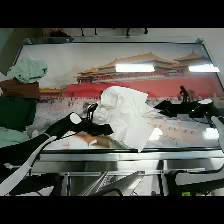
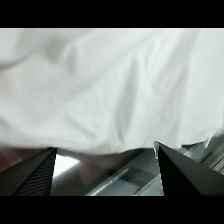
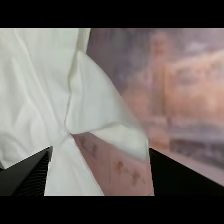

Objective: Fold the shirts.

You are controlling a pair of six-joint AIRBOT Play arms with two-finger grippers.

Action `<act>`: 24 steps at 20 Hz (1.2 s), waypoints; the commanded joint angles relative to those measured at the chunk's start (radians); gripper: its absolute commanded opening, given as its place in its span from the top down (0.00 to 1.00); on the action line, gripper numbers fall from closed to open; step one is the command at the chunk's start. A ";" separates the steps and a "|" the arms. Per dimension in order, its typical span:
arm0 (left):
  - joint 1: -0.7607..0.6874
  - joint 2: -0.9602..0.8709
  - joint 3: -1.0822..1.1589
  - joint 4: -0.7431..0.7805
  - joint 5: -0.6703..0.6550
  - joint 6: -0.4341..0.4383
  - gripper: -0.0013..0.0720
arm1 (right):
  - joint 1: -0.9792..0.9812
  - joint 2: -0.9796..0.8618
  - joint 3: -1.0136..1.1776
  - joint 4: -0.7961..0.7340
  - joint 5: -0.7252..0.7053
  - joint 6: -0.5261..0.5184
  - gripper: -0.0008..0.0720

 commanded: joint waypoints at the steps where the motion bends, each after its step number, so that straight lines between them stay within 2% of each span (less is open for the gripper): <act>1: -0.019 -0.135 0.117 0.009 0.040 -0.002 0.04 | 0.106 -0.083 0.009 0.105 -0.060 -0.072 0.30; 2: -0.005 -0.165 0.159 0.010 0.016 -0.003 0.12 | 0.127 -0.094 0.019 0.146 -0.062 -0.108 0.44; 3: 0.006 -0.191 0.198 0.011 -0.013 -0.002 0.41 | 0.139 -0.100 0.032 0.167 -0.063 -0.122 0.58; 4: 0.017 -0.212 0.233 0.019 -0.043 0.005 0.80 | 0.148 -0.103 0.051 0.175 -0.061 -0.132 0.83; 5: 0.031 -0.227 0.270 0.015 -0.078 0.025 0.96 | 0.151 -0.100 0.071 0.177 -0.061 -0.129 0.97; 10: 0.119 -0.103 0.456 0.020 -0.198 0.022 0.97 | 0.114 -0.091 0.250 0.190 0.010 -0.050 0.97; 12: 0.165 -0.043 0.479 0.020 -0.259 0.013 0.97 | 0.113 -0.075 0.257 0.185 0.025 -0.035 0.97; 15: 0.197 0.010 0.412 0.019 -0.282 0.013 0.97 | 0.113 -0.074 0.254 0.156 0.044 -0.007 0.97; 18: 0.201 0.024 0.282 0.055 -0.275 0.019 0.97 | 0.113 -0.078 0.229 -0.014 0.051 0.055 0.97; 21: 0.206 0.024 0.171 0.096 -0.253 0.023 0.97 | 0.112 -0.078 0.156 -0.034 0.068 0.050 0.95; 22: 0.217 0.024 0.154 0.097 -0.264 0.037 0.97 | 0.105 -0.076 0.158 -0.047 0.104 0.042 0.70; 23: 0.237 0.024 0.152 0.100 -0.298 0.051 0.97 | 0.078 -0.067 0.169 -0.062 0.141 0.044 0.40; 24: 0.266 0.028 0.153 0.108 -0.336 0.060 0.97 | 0.031 -0.055 0.183 -0.076 0.168 0.061 0.25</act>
